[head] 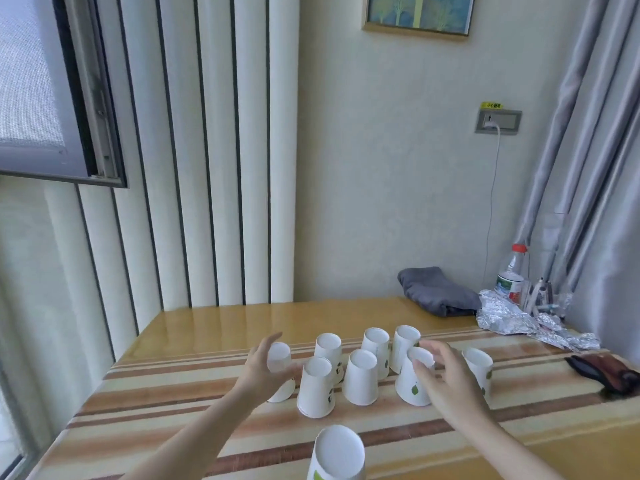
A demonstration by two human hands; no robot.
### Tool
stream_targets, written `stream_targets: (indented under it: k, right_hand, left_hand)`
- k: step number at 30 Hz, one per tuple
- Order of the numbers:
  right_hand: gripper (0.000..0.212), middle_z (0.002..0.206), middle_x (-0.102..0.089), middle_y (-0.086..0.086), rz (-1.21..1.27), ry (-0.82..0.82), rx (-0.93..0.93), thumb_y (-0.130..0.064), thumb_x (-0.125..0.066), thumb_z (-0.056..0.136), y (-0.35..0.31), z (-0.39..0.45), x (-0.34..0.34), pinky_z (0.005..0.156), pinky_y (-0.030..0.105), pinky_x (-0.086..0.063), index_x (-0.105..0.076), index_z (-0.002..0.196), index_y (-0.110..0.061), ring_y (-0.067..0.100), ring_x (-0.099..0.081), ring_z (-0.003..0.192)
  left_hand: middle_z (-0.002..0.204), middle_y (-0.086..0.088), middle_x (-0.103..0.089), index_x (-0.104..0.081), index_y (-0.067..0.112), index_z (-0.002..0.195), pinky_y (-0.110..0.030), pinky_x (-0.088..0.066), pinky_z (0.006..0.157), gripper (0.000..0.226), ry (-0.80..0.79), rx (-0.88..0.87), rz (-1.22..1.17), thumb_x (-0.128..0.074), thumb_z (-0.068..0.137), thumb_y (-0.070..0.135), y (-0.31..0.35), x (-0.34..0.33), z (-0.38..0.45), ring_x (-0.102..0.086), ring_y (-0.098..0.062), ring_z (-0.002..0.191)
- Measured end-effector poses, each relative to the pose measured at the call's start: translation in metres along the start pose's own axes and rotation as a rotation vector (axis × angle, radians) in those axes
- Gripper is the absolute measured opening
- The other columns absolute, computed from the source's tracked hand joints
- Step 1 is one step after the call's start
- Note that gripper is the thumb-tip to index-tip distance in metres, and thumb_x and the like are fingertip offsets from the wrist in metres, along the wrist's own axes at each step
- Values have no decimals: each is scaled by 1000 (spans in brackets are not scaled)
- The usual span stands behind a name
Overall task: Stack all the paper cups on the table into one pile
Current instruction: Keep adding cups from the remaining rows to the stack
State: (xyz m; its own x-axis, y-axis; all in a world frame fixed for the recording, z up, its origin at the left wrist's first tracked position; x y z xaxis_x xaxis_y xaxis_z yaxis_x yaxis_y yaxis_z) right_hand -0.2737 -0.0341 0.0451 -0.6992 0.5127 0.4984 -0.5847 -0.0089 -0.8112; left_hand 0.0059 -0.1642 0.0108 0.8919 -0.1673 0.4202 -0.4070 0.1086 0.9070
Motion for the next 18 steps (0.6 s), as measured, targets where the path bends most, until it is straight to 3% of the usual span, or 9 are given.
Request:
stream_targets:
  k: [2,5,10,13,15,18]
  right_hand:
    - [37,108,-52,-5,-125,-7,24,-7,-64,82,9,12,4,77,18,-35,-55,113,-25,14,-46,106]
    - [50,112,-48,-7,-221,-73,10,-7,-69,77,28,28,1,88,23,-34,-54,121,-25,13,-45,111]
    - [56,118,-45,-3,-244,-126,-68,-23,-73,78,42,41,-18,86,29,-39,-48,128,-27,18,-51,103]
    - [56,111,-52,-3,-140,-96,-144,-23,-72,79,44,41,-27,77,32,-38,-45,128,-22,20,-51,100]
    - [55,111,-58,0,-55,-46,-210,-23,-73,78,43,35,-32,73,33,-39,-46,125,-17,21,-52,95]
    - [55,105,-58,4,23,21,-297,-26,-74,79,29,21,-27,68,32,-41,-47,124,-11,19,-54,82]
  left_hand:
    - [141,-6,-41,-42,30,139,-40,-42,103,65,3,-3,9,-72,82,36,-5,-8,11,-45,-24,124]
    - [134,-6,-47,-42,29,137,-32,-43,91,56,-15,-28,37,-67,87,27,-14,-11,16,-49,-22,112]
    - [120,-4,-55,-32,32,142,-30,-43,79,68,52,-103,40,-69,86,21,-12,2,1,-48,-19,90]
    - [116,2,-56,-26,32,143,-37,-52,85,82,133,-142,-142,-77,79,22,12,18,-23,-57,-22,100]
    - [116,6,-62,-44,30,130,-38,-54,92,70,164,-204,-193,-83,71,28,33,28,-45,-61,-18,109]
    - [103,13,-72,-59,33,107,-20,-56,78,46,105,-313,-208,-84,69,27,72,36,-84,-67,-4,100]
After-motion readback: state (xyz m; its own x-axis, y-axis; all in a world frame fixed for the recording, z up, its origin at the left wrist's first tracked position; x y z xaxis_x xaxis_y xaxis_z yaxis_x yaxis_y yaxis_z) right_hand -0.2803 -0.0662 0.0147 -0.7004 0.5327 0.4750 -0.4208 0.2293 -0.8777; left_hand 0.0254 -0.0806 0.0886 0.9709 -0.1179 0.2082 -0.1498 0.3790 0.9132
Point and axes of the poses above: each hand's wrist, its own z-axis towards the middle knuckle, its own x-axis out of the back of the hand, y = z × x, the point moved 1 cm from there along z, towards the middle knuckle
